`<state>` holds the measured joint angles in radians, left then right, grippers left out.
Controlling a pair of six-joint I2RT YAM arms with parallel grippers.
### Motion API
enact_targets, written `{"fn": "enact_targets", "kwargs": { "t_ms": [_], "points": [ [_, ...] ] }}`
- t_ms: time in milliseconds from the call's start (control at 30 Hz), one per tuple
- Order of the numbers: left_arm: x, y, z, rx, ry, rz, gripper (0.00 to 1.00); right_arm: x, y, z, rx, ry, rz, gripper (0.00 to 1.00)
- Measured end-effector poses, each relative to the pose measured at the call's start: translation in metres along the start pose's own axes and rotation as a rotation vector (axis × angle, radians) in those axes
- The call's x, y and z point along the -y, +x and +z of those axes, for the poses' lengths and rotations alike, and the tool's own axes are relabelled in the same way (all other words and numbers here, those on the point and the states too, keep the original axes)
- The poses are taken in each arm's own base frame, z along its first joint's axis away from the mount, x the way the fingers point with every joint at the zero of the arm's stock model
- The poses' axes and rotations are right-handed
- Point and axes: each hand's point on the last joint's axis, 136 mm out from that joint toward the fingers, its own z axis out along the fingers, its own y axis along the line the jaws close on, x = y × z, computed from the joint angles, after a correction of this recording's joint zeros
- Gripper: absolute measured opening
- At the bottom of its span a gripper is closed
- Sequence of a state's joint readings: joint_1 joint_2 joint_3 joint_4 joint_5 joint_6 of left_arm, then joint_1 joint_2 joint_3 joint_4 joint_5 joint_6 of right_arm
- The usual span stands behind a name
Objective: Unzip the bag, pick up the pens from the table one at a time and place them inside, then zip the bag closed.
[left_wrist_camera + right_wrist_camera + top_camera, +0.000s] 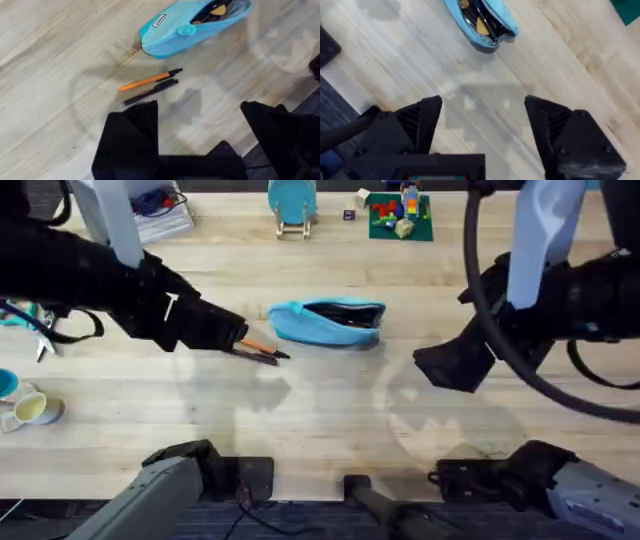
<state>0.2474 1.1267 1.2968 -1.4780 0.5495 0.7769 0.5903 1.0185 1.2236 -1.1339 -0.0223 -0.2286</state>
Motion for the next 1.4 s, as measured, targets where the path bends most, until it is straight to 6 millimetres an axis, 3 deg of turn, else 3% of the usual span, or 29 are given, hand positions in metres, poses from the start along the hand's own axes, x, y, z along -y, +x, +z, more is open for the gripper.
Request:
{"fn": "enact_targets", "kwargs": {
  "t_ms": [633,1100,1400],
  "points": [
    [0.004,-0.011,0.0,0.053,0.032,-0.099,0.995,0.0,0.002,0.006,-0.03,-0.007,0.022,0.998],
    [-0.047,-0.009,-0.005,0.067,-0.218,-0.616,0.995,0.0,0.003,0.008,-0.037,-0.008,0.023,0.997],
    [-0.041,0.001,-0.004,0.063,-0.21,-0.996,0.995,0.0,0.003,0.008,-0.037,-0.008,0.023,0.997]
  ]
}}
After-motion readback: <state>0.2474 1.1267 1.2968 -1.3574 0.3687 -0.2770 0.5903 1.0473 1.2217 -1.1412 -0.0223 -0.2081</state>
